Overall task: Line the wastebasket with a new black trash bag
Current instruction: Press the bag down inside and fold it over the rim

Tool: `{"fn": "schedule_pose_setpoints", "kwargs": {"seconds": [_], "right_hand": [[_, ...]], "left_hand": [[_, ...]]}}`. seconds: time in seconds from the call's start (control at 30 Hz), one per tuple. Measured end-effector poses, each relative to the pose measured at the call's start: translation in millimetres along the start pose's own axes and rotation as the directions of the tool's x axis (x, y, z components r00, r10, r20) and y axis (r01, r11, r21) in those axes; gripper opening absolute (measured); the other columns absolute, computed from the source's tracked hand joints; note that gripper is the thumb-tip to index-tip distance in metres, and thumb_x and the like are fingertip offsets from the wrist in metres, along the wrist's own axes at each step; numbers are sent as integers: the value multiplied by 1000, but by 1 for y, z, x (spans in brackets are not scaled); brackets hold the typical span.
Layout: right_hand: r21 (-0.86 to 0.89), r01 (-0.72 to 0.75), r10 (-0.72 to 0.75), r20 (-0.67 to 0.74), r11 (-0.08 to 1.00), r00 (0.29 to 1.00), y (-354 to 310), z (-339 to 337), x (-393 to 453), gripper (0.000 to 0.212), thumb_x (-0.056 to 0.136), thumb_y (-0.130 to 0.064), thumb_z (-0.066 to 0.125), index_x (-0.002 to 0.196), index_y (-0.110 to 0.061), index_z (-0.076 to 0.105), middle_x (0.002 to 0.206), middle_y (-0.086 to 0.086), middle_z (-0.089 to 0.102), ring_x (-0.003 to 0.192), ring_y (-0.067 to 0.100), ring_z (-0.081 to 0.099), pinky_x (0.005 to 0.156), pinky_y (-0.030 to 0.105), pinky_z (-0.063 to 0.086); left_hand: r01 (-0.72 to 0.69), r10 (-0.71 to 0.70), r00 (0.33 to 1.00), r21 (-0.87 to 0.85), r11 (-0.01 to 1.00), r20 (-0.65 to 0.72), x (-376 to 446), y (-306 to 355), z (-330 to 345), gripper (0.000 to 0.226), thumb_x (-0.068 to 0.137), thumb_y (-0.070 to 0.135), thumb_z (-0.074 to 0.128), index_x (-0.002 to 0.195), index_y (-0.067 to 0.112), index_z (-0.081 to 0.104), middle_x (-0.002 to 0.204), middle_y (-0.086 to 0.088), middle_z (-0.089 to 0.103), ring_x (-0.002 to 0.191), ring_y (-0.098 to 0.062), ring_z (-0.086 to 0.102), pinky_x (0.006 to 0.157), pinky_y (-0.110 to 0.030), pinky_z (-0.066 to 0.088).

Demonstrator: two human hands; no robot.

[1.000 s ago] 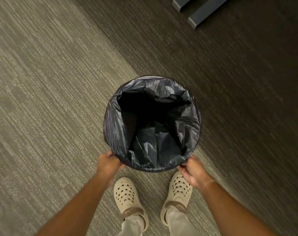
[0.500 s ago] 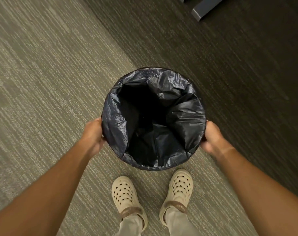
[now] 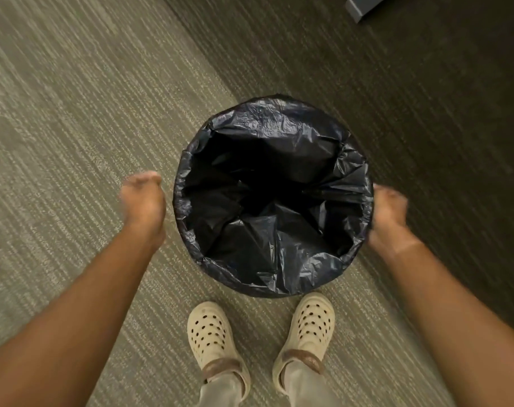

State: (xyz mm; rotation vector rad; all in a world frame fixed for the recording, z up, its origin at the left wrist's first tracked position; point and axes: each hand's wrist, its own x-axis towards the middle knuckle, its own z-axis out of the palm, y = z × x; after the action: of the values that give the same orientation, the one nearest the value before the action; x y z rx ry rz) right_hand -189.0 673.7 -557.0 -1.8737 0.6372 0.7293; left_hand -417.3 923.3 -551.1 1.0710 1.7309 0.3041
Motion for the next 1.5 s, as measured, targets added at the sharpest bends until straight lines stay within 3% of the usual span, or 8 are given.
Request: {"fn": "schedule_pose_setpoints", "kwargs": {"seconds": [0.07,0.17,0.27,0.5,0.77,1.0,1.27,1.5], "right_hand": [[-188,377,-412,-216,907,885,-25,-8,-18,11,87,-17,58,93,-26,59,100,4,62,79,2,56,80,18,47],[-288,801,-841,-30,525,540,-50,0,-63,19,85,-19,57,92,-34,63,89,-4,66,74,0,59,68,14,44],[-297,770,-623,458,564,634,-39,47,-86,29,81,-10,51,94,-23,73,85,-5,73,79,12,69,75,29,55],[-728,564,209,667,390,715,15,143,-6,37,97,-8,39,126,2,58,136,21,55,128,32,49,101,33,39],[-627,485,29,629,610,777,4,149,48,53,99,-35,48,147,-13,37,156,10,31,143,26,27,103,21,16],[-671,702,118,738,238,665,5,148,16,40,101,-22,36,131,-2,52,142,22,50,129,30,46,92,24,35],[-307,707,366,686,-637,628,41,77,13,84,88,-71,32,154,-31,-3,163,15,-5,147,39,-6,117,51,5],[-447,764,371,685,-464,626,23,76,-15,93,84,-76,32,154,-28,-6,163,13,-10,148,34,-9,118,51,7]], "left_hand": [[-412,423,894,99,906,-151,-29,24,-11,14,93,18,51,105,21,57,98,6,55,86,1,53,79,-17,49],[-809,798,587,132,573,138,-80,38,6,16,88,11,54,100,19,62,99,3,59,87,0,56,74,-12,46],[-871,617,481,256,420,623,-102,26,52,30,81,1,52,104,11,68,102,-8,65,94,-22,62,85,-33,50],[-815,-238,579,553,-173,779,-47,-40,114,60,94,47,39,149,23,30,160,-14,19,144,-35,18,114,-46,19],[-777,-530,617,557,-292,582,-26,-69,117,74,84,73,29,151,45,12,163,-10,-12,140,-53,-20,108,-67,-11],[-833,194,496,527,-168,846,-50,-26,113,42,77,31,53,110,9,67,118,-13,60,112,-34,52,89,-43,44],[-607,-18,647,500,-617,762,-15,-34,103,96,78,79,26,154,24,7,161,-21,-5,145,-44,-11,109,-59,-20],[-680,27,559,476,-558,829,-43,-21,97,108,68,88,12,154,24,-4,162,-16,3,147,-40,-8,113,-58,-15]]}}
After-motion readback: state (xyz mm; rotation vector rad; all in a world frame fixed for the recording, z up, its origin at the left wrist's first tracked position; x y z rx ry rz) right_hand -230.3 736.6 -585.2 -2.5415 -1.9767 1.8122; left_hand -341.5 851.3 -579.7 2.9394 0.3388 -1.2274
